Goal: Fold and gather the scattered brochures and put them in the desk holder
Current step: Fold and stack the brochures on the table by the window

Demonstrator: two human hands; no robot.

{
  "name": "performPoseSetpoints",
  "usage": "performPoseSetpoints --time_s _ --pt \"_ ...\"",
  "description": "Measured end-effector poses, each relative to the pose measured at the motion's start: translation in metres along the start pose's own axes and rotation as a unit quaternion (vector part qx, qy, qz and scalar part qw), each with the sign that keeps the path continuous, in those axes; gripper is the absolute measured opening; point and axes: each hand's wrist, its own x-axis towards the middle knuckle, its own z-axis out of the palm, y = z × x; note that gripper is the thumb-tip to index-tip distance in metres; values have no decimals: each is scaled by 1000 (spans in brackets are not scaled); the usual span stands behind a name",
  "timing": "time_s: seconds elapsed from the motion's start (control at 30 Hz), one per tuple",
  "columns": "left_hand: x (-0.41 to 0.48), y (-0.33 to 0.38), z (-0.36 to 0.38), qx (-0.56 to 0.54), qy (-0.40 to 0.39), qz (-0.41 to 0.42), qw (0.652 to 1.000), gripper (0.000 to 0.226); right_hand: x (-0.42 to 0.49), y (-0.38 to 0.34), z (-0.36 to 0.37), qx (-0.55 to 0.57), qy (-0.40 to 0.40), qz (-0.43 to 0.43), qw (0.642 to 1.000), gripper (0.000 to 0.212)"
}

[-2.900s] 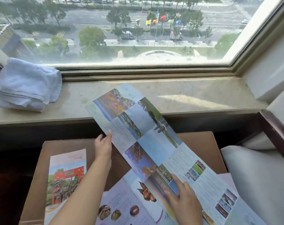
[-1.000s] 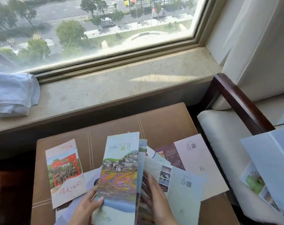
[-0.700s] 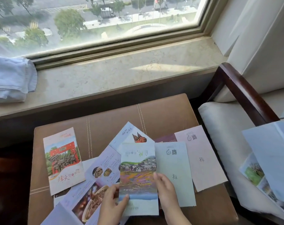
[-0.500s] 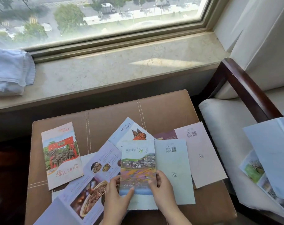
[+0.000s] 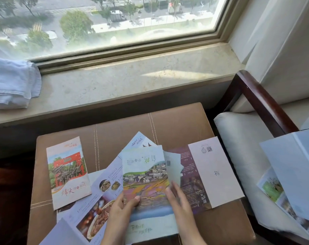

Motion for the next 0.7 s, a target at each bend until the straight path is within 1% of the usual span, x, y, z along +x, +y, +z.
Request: performPoseSetpoints --time_s 0.07,0.13,0.17,0.23,0.27,0.37,0.4,0.47,0.53,0.57,0.6,0.63,0.67,0.7 --pt "-1 -2 0 20 -13 11 1000 35 -4 -4 -1 16 -27 8 999 49" --pt "-1 -8 3 47 -20 21 998 51 -6 -3 -2 18 -37 -8 999 24" --pt "-2 -10 5 61 -19 31 997 51 -6 -3 -3 18 -39 -22 999 16" --pt "-2 -14 7 76 -6 59 995 36 -7 -2 -3 15 -33 -40 999 19" --pt "0 -17 7 75 0 57 996 33 -7 -1 -2 11 -33 -47 998 22" --pt "10 -27 -1 22 5 -4 1000 47 -3 5 2 -9 -41 -57 998 24" --pt "11 -28 -6 11 8 -19 1000 42 -2 8 5 -18 -43 -59 997 23" --pt "15 -36 -19 6 20 -24 999 21 0 10 16 -54 -49 -62 995 21" --pt "17 -37 -36 -10 58 -9 998 18 2 12 34 -90 -64 -59 992 22" --pt "16 -34 -46 -17 79 -3 997 20 3 13 46 -106 -68 -50 991 25" --pt "16 -30 -57 -14 103 1 995 29 3 13 58 -130 -66 -40 989 33" --pt "17 -26 -69 0 134 -1 991 47 3 13 71 -159 -64 -38 984 39" --pt "18 -21 -82 16 165 3 986 57 3 11 84 -190 -63 -51 978 41" --pt "21 -15 -95 27 192 20 981 62 3 8 97 -216 -65 -78 971 42"
